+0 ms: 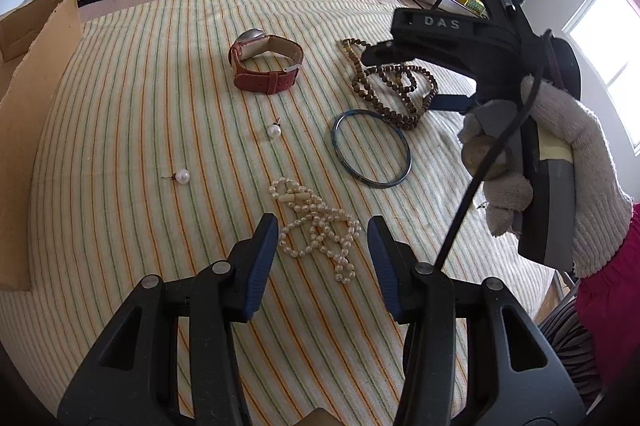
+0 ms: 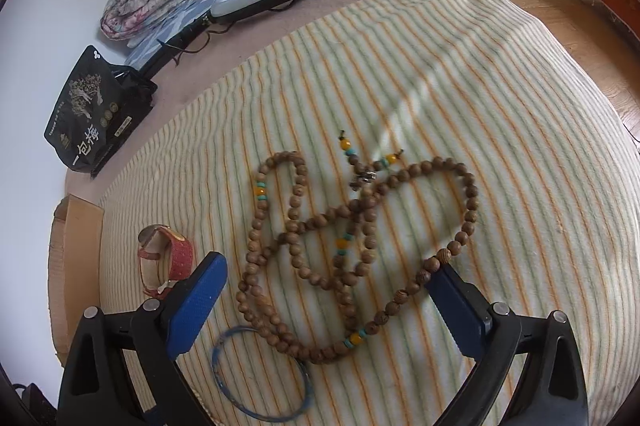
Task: Organize jewelry
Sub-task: 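Close the left tool on the pearl strand while the right tool grasps the wooden mala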
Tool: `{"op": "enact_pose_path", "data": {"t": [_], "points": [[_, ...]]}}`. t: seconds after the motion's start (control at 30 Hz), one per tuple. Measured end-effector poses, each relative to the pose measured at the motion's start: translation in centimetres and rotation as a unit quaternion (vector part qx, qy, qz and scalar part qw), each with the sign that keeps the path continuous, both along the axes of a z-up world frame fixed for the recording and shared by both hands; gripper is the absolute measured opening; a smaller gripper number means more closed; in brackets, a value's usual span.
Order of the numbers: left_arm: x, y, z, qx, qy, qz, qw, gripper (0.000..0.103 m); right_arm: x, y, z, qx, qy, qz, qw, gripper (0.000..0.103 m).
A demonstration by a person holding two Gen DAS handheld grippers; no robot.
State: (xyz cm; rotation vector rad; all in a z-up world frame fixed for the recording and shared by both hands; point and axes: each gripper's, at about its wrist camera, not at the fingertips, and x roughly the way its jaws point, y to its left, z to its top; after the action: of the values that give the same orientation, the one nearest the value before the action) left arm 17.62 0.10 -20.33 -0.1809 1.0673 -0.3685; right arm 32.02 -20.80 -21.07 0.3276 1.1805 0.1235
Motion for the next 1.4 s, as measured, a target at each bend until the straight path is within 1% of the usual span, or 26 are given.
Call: {"op": "enact_pose_path", "data": {"t": [0.1, 0.37, 0.5, 0.6, 0.73, 0.77, 0.8, 0.83, 0.87, 0.9, 0.93, 0.97, 1.0, 1.03, 1.07, 1.1, 1.13, 1.17, 1.2, 1.3, 1.4], "points": [[0.1, 0.0, -0.3, 0.003, 0.003, 0.001, 1.0, 0.047, 0.4, 1.1, -0.1, -0.014, -0.003, 0.009, 1.0, 0.103], [0.5, 0.0, -0.5, 0.002, 0.007, 0.002, 1.0, 0.047, 0.7, 2.8, -0.6, -0.083, -0.007, 0.054, 0.995, 0.102], [0.7, -0.1, -0.7, 0.001, 0.01, 0.001, 1.0, 0.047, 0.6, 3.6, -0.8, -0.132, -0.01, 0.077, 0.988, 0.096], [1.2, -0.4, -0.9, 0.008, 0.012, 0.001, 0.9999, 0.047, 0.4, 3.5, -0.8, -0.141, -0.013, 0.086, 0.986, 0.093], [1.5, -1.0, -1.2, 0.024, 0.006, -0.001, 0.9997, 0.047, 0.1, 3.2, -0.7, -0.153, -0.019, 0.095, 0.983, 0.085], [1.5, -1.2, -1.3, 0.031, 0.003, -0.002, 0.9995, 0.044, 0.0, 3.1, -0.6, -0.155, -0.021, 0.097, 0.983, 0.084], [1.4, -1.4, -1.3, 0.046, -0.003, -0.004, 0.9989, 0.038, -0.1, 3.1, -0.6, -0.158, -0.023, 0.1, 0.982, 0.082], [1.3, -1.7, -1.4, 0.061, -0.009, -0.005, 0.9981, 0.034, -0.1, 3.2, -0.6, -0.16, -0.025, 0.101, 0.982, 0.079], [1.2, -1.8, -1.5, 0.074, -0.015, -0.007, 0.9971, 0.028, -0.1, 3.1, -0.5, -0.162, -0.027, 0.101, 0.981, 0.078], [1.2, -1.8, -1.5, 0.08, -0.019, -0.008, 0.9966, 0.021, -0.2, 3.0, -0.4, -0.163, -0.029, 0.101, 0.981, 0.073], [1.3, -1.8, -1.6, 0.083, -0.02, -0.006, 0.9964, 0.018, -0.2, 3.0, -0.4, -0.165, -0.032, 0.1, 0.981, 0.068], [1.4, -1.7, -1.7, 0.082, -0.02, -0.003, 0.9964, 0.014, -0.2, 2.9, -0.3, -0.167, -0.034, 0.1, 0.98, 0.065], [1.5, -1.5, -1.7, 0.076, -0.018, 0.001, 0.9969, 0.012, -0.3, 2.7, -0.2, -0.168, -0.036, 0.099, 0.98, 0.058], [1.6, -1.4, -1.8, 0.072, -0.018, 0.004, 0.9972, 0.011, -0.2, 2.7, -0.1, -0.171, -0.039, 0.099, 0.979, 0.05], [1.6, -1.3, -1.8, 0.069, -0.017, 0.007, 0.9974, 0.01, -0.3, 2.6, 0.0, -0.174, -0.042, 0.1, 0.979, 0.044], [1.5, -1.3, -1.8, 0.067, -0.017, 0.008, 0.9976, 0.009, -0.3, 2.5, 0.1, -0.179, -0.045, 0.101, 0.978, 0.034], [1.5, -1.2, -1.7, 0.065, -0.018, 0.009, 0.9977, 0.009, -0.4, 2.5, 0.1, -0.181, -0.047, 0.103, 0.977, 0.027], [1.3, -1.1, -1.6, 0.062, -0.017, 0.01, 0.9979, 0.009, -0.4, 2.4, 0.2, -0.182, -0.049, 0.104, 0.977, 0.023], [1.2, -0.9, -1.5, 0.055, -0.015, 0.014, 0.9983, 0.009, -0.4, 2.3, 0.3, -0.181, -0.051, 0.105, 0.977, 0.017], [1.3, -0.5, -1.2, 0.038, -0.009, 0.02, 0.999, 0.008, -0.3, 1.8, 0.6, -0.169, -0.051, 0.103, 0.979, 0.011], [1.2, -0.3, -0.6, 0.035, -0.017, 0.023, 0.999, 0.006, -0.3, 1.4, 1.3, -0.153, -0.056, 0.095, 0.982, 0.011]]}}
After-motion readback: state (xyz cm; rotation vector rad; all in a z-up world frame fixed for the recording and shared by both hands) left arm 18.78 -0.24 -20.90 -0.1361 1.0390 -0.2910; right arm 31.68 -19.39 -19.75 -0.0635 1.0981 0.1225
